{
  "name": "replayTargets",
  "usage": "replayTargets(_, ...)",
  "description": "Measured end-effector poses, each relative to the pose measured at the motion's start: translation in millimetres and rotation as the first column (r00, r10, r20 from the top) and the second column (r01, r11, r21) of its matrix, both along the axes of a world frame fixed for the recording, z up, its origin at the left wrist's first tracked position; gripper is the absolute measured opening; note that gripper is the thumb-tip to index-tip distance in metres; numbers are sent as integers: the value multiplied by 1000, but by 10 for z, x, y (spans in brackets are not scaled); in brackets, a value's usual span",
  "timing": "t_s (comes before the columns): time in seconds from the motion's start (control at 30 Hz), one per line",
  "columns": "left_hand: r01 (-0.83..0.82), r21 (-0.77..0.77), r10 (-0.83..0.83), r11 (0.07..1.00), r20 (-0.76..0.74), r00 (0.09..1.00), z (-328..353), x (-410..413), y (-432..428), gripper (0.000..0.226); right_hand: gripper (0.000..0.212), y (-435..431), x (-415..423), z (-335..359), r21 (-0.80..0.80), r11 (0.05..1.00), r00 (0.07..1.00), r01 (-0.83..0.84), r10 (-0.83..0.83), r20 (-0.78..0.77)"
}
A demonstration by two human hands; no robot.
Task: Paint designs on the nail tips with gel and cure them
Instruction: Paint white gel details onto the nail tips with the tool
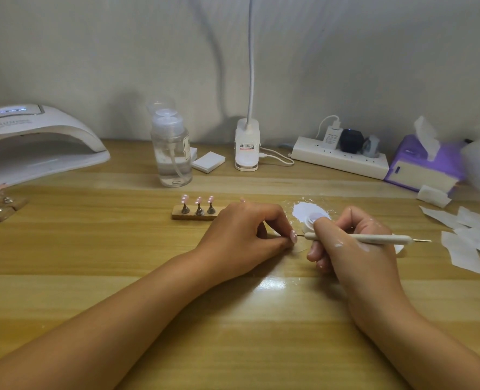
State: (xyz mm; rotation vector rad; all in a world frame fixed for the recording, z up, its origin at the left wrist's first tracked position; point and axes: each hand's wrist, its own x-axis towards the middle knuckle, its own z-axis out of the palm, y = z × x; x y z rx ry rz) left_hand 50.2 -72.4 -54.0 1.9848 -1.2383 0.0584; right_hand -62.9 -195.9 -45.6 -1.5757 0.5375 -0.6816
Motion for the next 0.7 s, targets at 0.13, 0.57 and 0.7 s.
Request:
replayTargets(0.13, 5, -11, -6, 1000, -4, 1000, -4, 4, -1, 16, 29, -4, 1, 1, 5, 1000, 1000, 6, -6, 8)
replayTargets(0.57, 5, -2, -5, 1000, 5, 1000, -7, -5, 1, 19, 40, 7, -14, 27, 54, 999, 997, 9, -12, 71)
replayTargets(0.7, 4, -5, -4, 1000, 0, 1000, -7, 6, 4, 17, 44, 7, -24, 20, 20, 1000, 998, 16, -17, 63)
